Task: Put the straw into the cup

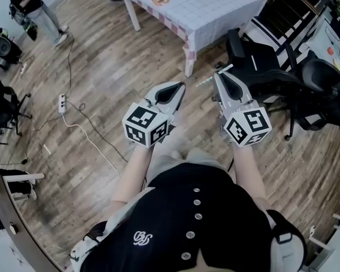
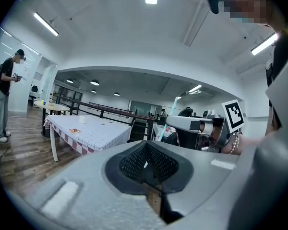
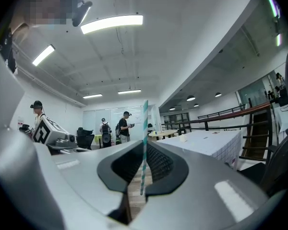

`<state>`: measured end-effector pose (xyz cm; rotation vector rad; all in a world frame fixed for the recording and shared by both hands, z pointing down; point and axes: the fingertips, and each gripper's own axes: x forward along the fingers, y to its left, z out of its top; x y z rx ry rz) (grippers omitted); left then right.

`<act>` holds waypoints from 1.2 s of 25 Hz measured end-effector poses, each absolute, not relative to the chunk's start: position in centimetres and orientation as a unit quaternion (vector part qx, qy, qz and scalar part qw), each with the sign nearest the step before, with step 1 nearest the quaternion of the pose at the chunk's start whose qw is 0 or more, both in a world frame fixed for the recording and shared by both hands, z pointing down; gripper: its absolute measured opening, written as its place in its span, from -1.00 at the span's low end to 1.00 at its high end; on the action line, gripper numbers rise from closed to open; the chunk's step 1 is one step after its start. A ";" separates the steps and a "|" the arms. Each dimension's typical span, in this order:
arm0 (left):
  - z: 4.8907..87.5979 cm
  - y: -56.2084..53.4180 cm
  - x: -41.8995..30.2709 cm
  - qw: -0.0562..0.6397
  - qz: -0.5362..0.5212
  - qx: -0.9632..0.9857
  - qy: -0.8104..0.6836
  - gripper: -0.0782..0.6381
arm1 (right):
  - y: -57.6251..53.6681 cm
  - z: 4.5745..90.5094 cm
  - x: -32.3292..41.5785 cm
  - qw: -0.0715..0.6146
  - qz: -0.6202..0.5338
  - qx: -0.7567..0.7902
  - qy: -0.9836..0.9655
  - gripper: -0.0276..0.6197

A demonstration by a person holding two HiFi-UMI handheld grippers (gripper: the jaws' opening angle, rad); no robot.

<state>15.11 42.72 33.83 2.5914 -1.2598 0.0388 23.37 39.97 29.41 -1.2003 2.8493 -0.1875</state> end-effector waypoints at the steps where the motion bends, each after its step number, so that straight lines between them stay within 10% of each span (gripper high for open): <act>1: 33.8 42.5 14.7 0.132 0.009 0.890 -0.437 -0.79 | 39.8 29.3 23.0 0.025 -0.061 -0.389 0.919 -0.85; 30: 35.9 16.6 8.7 0.162 -0.009 0.863 -0.478 -0.79 | 15.7 33.7 13.2 -0.017 -0.098 -0.312 0.945 -0.84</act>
